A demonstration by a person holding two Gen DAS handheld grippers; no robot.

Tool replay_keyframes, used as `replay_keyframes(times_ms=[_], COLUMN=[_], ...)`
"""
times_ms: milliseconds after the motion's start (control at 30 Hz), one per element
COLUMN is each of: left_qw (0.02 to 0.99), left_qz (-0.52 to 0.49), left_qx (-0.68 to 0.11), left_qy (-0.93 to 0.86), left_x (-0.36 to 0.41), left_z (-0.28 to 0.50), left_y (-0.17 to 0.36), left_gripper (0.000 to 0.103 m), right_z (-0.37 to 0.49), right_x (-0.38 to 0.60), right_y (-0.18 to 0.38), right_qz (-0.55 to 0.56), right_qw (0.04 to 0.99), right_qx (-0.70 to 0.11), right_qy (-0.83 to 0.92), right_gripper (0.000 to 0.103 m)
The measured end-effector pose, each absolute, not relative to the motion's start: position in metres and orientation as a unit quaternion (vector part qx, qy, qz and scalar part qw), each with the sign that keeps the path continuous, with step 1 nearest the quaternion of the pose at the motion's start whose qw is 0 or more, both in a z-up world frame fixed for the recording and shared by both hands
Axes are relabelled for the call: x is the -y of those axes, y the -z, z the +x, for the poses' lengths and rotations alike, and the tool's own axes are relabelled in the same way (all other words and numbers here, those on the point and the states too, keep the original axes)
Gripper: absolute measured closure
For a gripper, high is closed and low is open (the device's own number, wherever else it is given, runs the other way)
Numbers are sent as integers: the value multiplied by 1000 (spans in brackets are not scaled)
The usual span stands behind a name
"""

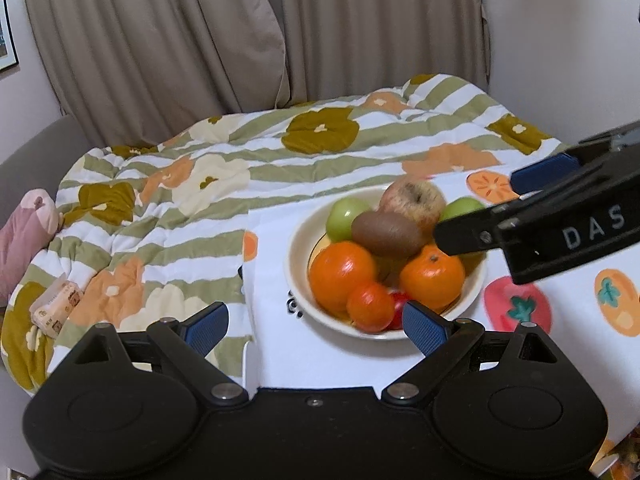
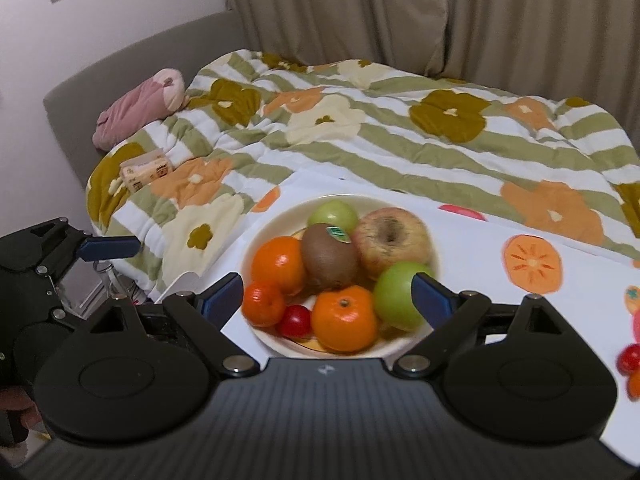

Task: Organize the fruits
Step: 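Release the tomato with the left tool while the right tool releases the tangerine into the bowl, then move both tools back toward the last tomato and tangerine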

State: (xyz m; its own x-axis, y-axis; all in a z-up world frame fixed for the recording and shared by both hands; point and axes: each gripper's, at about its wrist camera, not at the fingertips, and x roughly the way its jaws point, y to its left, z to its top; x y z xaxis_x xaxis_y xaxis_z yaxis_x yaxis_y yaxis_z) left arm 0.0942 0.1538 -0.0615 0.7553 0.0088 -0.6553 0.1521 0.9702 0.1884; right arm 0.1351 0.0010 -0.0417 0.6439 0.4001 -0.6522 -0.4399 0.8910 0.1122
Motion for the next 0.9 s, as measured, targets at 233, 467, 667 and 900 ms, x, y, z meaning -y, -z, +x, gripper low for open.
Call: replay_keyframes(times_ms=[233, 467, 667, 900], left_qw=[935, 939, 941, 938], left_qz=[123, 125, 122, 120], left_qx=[-329, -311, -301, -303], left_qy=[51, 74, 96, 115], left_x=[-123, -83, -45, 0], left_z=[89, 86, 86, 97], left_y=[39, 19, 9, 10], left_gripper=[7, 7, 7, 7], right_z=[120, 104, 94, 92], right_x=[48, 110, 168, 226], right_y=[24, 8, 2, 4], right_qz=[-8, 20, 29, 32], right_qw=[916, 925, 931, 935], right_qx=[-347, -346, -344, -342], right_qy=[-199, -156, -119, -84], right_gripper=[0, 0, 0, 0])
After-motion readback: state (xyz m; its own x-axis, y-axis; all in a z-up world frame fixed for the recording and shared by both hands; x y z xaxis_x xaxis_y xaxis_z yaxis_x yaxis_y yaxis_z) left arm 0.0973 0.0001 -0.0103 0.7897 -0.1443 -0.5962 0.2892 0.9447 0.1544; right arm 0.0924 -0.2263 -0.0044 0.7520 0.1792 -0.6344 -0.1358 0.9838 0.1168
